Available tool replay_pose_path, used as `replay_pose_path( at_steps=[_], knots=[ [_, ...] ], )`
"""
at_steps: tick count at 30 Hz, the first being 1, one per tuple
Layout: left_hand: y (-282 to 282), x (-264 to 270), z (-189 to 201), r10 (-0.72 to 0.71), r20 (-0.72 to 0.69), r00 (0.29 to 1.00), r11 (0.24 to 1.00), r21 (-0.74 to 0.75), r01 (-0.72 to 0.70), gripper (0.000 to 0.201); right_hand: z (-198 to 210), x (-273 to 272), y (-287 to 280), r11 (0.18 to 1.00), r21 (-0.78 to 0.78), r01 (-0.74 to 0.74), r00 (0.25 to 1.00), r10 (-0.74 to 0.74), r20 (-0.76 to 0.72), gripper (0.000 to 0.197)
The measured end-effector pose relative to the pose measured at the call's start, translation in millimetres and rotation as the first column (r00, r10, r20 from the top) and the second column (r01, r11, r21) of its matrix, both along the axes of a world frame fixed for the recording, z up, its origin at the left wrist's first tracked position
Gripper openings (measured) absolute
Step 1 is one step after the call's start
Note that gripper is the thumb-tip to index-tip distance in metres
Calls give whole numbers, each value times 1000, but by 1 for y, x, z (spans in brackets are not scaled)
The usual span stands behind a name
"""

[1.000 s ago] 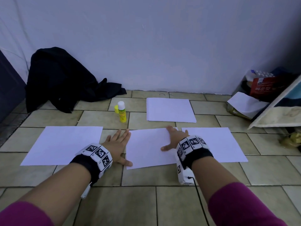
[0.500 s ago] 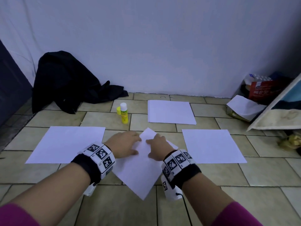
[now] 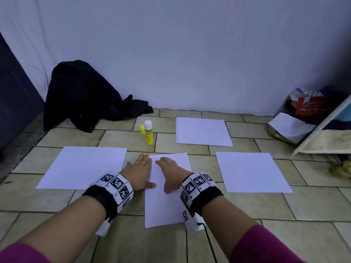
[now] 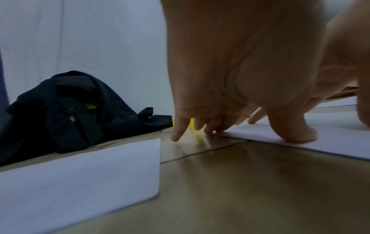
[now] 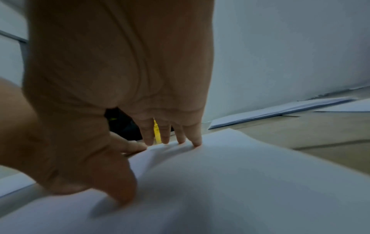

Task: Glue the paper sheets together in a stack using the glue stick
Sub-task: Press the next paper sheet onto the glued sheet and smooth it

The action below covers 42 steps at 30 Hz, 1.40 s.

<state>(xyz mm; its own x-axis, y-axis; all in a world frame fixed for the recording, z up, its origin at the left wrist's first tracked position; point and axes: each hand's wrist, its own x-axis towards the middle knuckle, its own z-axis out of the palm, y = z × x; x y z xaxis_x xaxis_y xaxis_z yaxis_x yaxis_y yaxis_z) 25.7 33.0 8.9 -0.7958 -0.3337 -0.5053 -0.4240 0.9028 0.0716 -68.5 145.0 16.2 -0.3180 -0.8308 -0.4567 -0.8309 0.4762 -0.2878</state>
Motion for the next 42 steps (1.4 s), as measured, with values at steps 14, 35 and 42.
replay_pose_path(
  at_steps=[14,35,42],
  knots=[
    [-10,4,-6,-66,64,996,997,-27,67,97,6,-43,27,931,12,365,929,-365,65,69],
    [-1,7,-2,0,-207,978,998,-66,-14,84,-4,20,-9,997,11,76,997,-76,-14,78],
    [-6,9,-7,-50,93,994,993,-98,59,101,-5,12,-11,993,92,-70,997,72,-23,72]
  ],
)
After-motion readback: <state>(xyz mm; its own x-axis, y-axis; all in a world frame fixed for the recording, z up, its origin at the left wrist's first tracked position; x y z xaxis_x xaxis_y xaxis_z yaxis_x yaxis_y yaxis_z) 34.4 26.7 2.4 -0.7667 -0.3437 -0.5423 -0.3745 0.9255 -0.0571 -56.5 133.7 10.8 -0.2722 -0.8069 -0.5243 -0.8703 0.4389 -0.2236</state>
